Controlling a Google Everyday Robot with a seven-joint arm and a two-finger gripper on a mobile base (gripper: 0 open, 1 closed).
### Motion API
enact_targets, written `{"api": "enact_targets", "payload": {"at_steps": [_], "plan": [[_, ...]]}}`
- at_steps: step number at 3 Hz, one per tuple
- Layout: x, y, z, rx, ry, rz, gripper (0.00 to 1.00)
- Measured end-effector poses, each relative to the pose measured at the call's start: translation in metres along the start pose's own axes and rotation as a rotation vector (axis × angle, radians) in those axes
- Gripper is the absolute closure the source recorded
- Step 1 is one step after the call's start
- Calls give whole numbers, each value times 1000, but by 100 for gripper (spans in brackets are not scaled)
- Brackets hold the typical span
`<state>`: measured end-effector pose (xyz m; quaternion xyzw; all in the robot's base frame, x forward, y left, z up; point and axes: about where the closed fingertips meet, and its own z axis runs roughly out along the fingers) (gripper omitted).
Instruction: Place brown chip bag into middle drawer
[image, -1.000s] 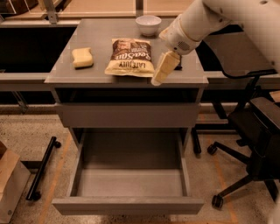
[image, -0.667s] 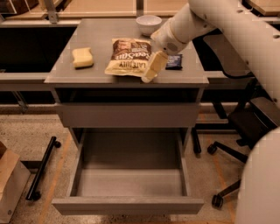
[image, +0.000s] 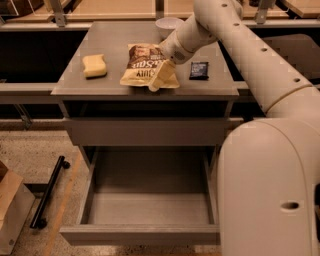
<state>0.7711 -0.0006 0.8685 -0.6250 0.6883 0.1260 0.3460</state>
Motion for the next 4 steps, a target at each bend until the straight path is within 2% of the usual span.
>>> {"api": "enact_targets", "payload": {"at_steps": [1, 2, 3, 4], "plan": [[1, -3, 13, -22, 4, -24, 18], [3, -2, 10, -20, 11, -44, 42], [7, 4, 0, -9, 9, -57, 65], [2, 18, -27, 9, -25, -63, 88]]}}
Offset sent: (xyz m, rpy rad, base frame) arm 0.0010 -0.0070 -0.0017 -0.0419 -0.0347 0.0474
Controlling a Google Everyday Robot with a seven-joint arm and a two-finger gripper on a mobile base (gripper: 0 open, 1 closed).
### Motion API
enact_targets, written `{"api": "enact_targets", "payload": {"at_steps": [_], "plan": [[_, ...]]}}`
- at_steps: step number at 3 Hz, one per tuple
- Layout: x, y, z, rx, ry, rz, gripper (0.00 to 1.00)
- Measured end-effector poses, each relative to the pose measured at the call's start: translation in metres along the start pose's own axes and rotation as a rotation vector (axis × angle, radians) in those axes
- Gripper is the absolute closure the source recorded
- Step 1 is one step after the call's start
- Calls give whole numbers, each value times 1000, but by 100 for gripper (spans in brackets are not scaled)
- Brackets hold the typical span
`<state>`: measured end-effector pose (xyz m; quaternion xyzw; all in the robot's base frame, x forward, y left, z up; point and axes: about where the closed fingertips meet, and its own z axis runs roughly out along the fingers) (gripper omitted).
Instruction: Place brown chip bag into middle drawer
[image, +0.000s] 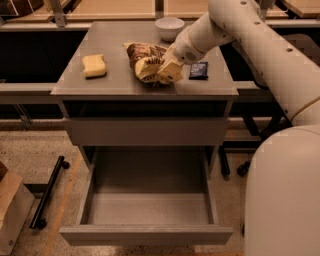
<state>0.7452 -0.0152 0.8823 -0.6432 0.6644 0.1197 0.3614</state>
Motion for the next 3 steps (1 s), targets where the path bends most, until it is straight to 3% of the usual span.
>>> {"api": "enact_targets", "payload": {"at_steps": [1, 2, 3], "plan": [[-13, 34, -37, -16, -2, -38, 100], [-25, 86, -70, -73, 5, -47, 100], [-25, 152, -85, -168, 24, -3, 100]]}}
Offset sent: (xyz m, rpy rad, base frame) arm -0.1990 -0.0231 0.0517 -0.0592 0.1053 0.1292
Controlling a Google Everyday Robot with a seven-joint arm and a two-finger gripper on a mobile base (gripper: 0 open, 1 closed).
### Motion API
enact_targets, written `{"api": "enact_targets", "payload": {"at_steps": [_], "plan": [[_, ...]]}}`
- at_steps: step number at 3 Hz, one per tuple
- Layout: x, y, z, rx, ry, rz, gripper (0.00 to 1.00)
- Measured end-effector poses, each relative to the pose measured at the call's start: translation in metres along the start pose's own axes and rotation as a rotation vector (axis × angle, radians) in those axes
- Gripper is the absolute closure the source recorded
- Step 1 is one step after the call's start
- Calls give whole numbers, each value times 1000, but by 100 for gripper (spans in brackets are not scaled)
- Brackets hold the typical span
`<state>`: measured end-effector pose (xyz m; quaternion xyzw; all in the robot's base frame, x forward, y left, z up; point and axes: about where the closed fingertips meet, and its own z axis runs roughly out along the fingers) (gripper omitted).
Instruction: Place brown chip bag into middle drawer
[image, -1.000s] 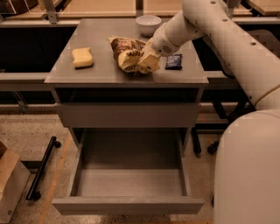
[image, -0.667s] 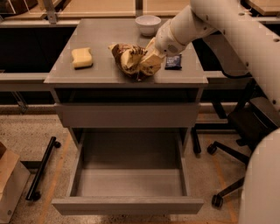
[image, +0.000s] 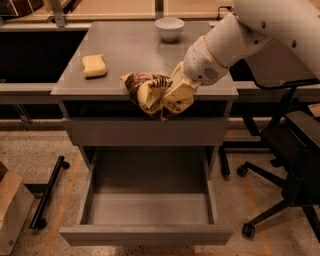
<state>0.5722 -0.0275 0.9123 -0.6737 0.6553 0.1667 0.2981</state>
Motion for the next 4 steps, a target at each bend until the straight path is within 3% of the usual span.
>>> {"api": "enact_targets", "payload": {"at_steps": [1, 3, 4], "plan": [[13, 64, 2, -72, 10, 72, 100], [21, 76, 14, -106, 68, 69, 100], [42, 87, 43, -150, 55, 102, 100]]}}
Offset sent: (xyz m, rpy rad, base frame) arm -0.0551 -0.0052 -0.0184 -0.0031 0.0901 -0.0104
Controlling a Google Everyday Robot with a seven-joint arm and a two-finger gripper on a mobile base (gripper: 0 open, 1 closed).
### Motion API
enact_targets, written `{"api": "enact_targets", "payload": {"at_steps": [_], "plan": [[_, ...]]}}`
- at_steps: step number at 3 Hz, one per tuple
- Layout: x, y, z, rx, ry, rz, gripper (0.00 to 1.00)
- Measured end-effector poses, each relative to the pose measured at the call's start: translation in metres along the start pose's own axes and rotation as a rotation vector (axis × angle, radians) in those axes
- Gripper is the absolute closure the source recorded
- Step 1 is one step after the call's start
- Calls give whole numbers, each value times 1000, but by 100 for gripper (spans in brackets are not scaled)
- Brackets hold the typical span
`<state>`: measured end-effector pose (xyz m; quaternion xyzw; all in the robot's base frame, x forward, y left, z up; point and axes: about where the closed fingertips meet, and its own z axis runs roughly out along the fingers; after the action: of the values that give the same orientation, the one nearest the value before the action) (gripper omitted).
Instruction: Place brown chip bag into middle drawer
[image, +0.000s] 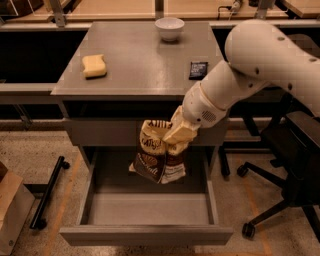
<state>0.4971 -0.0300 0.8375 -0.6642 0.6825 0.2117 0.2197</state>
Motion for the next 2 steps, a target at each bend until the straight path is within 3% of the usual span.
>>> {"api": "enact_targets", "payload": {"at_steps": [1, 2], "plan": [[33, 13, 51, -44, -29, 41, 100], [76, 13, 118, -75, -89, 125, 100]]}}
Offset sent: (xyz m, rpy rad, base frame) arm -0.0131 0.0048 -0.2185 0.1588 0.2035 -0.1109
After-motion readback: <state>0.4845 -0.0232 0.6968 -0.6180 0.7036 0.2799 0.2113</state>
